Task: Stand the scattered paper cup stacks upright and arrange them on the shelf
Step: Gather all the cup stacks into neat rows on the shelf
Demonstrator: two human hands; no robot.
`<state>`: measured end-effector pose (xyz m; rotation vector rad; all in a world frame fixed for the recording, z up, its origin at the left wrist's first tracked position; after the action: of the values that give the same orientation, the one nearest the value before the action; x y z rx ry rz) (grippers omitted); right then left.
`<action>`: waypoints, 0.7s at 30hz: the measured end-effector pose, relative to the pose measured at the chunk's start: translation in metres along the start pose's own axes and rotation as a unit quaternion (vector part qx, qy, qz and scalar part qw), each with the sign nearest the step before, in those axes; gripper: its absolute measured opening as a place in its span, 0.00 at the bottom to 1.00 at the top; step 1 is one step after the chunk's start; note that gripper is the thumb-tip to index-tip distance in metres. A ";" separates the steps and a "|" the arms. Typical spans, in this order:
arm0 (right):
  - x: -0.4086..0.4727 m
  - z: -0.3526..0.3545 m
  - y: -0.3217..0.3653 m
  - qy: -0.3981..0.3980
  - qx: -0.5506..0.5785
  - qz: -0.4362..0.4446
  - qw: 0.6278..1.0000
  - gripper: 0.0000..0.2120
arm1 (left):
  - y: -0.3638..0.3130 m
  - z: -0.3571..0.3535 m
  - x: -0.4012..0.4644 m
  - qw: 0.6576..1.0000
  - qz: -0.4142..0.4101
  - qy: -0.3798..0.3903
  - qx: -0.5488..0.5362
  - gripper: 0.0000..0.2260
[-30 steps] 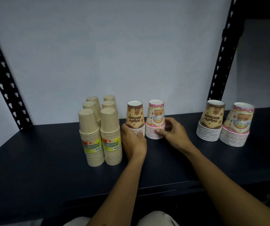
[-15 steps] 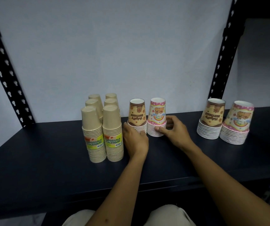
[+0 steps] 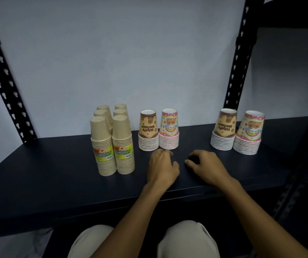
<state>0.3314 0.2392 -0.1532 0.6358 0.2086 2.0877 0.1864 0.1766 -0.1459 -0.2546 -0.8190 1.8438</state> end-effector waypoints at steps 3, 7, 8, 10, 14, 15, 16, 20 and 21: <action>-0.018 0.016 -0.012 -0.013 -0.013 -0.019 1.000 0.16 | -0.019 -0.019 -0.004 0.997 -0.039 0.065 0.014 0.17; -0.038 0.038 -0.036 -0.039 -0.020 -0.040 0.998 0.17 | -0.048 -0.045 -0.006 0.989 -0.081 0.117 0.032 0.18; -0.042 0.043 -0.045 -0.044 -0.024 -0.047 0.998 0.17 | -0.055 -0.050 -0.005 0.988 -0.088 0.124 0.034 0.17; -0.051 0.055 -0.062 -0.050 -0.025 -0.072 0.996 0.16 | -0.067 -0.059 -0.001 0.986 -0.101 0.129 0.036 0.17; -0.060 0.074 -0.097 -0.100 -0.049 -0.120 0.987 0.14 | -0.081 -0.078 0.015 0.983 -0.101 0.151 0.019 0.17; -0.061 0.078 -0.107 -0.111 -0.047 -0.132 0.984 0.15 | -0.085 -0.083 0.018 0.983 -0.098 0.157 0.011 0.19; -0.064 0.081 -0.117 -0.119 -0.040 -0.149 0.981 0.16 | -0.091 -0.089 0.021 0.982 -0.097 0.160 0.004 0.20; -0.059 0.092 -0.144 -0.157 0.016 -0.196 0.968 0.27 | -0.110 -0.098 0.036 0.983 -0.091 0.147 -0.070 0.22; -0.055 0.094 -0.148 -0.166 0.035 -0.203 0.964 0.31 | -0.114 -0.099 0.039 0.981 -0.086 0.141 -0.099 0.21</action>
<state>0.5129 0.2699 -0.1492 0.8938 0.2017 1.5602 0.3059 0.2765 -0.1386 -0.5429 -0.7984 1.5218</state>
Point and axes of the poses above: each hand's wrist, its own x-axis towards the middle knuckle, its own z-axis out of the back of the hand, y = z × x, the point moved 7 cm from there along x, towards the middle knuckle, and after that the axes turned 9 degrees about z, right-handed, at the moved point
